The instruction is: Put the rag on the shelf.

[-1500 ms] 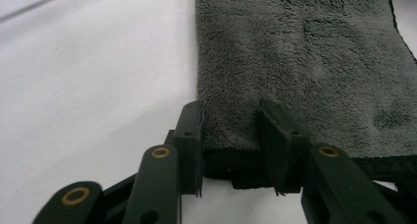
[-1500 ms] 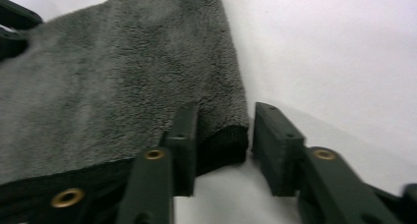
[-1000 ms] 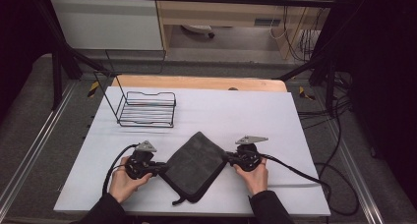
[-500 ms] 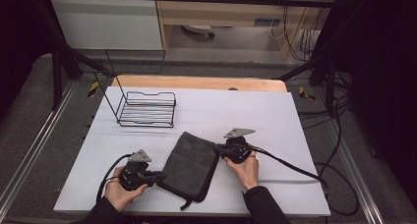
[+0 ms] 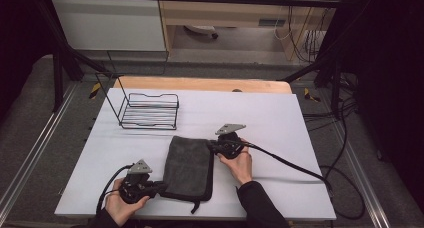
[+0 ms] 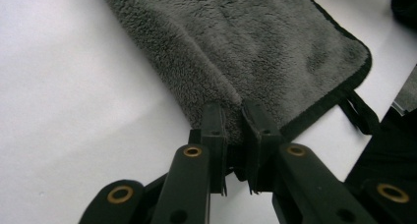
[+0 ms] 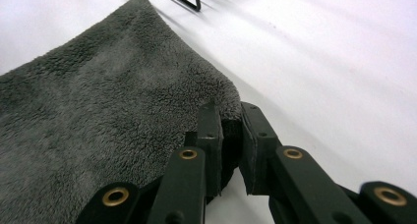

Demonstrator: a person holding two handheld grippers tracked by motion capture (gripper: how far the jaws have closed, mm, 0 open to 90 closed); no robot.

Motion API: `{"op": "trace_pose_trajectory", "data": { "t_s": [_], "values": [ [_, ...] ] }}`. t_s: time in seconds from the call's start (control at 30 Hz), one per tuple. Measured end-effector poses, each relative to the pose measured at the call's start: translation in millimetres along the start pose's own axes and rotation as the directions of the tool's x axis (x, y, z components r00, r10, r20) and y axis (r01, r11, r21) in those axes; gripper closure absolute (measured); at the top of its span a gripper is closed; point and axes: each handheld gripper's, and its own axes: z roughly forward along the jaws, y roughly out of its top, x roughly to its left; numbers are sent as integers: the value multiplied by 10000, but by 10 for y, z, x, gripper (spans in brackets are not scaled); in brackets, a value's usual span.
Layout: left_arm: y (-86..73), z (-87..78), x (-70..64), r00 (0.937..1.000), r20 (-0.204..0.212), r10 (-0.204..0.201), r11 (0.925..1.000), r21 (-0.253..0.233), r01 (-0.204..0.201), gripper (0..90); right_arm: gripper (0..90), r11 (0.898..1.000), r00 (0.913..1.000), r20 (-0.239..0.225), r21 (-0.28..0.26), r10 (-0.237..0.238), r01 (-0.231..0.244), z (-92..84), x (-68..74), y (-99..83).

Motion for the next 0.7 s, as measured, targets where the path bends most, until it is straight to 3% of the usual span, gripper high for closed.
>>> {"op": "trace_pose_trajectory", "data": {
  "t_s": [0.33, 0.5, 0.7],
  "values": [
    [-45, -8, -54, 10000, -2, -64, 10000, -48, 64, 806, 810, 9995, 9992, -248, -103, -300, 297, 119, 26, 100],
    [-45, -9, -38, 10000, -18, -55, 10000, -68, 54, 796, 803, 9994, 9994, -155, 165, -302, 304, 155, 20, 78],
    [-21, -55, 1, 9998, 44, 216, 9997, -104, -215, 718, 656, 9985, 9982, 242, -113, -540, 543, 104, 15, 92]
  ]
}}
